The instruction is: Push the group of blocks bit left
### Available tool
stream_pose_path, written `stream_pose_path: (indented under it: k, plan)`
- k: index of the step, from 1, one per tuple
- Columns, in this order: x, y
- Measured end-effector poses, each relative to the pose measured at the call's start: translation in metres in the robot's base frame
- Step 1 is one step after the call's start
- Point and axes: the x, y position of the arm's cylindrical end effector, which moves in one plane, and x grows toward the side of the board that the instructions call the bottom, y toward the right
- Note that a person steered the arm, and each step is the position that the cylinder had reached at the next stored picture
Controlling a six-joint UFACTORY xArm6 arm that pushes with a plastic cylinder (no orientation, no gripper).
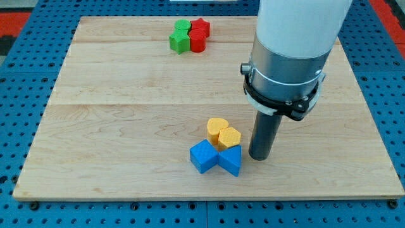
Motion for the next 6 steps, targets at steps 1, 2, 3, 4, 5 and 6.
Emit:
stream_pose_path:
  k: [1, 2, 3, 4, 5, 6]
  plan:
    - [0.008, 0.004]
    - [0.043, 0.020]
    - [0.042, -0.009]
    - [0.014, -0.039]
    - [-0.016, -0.044]
    - [-0.039, -0.044]
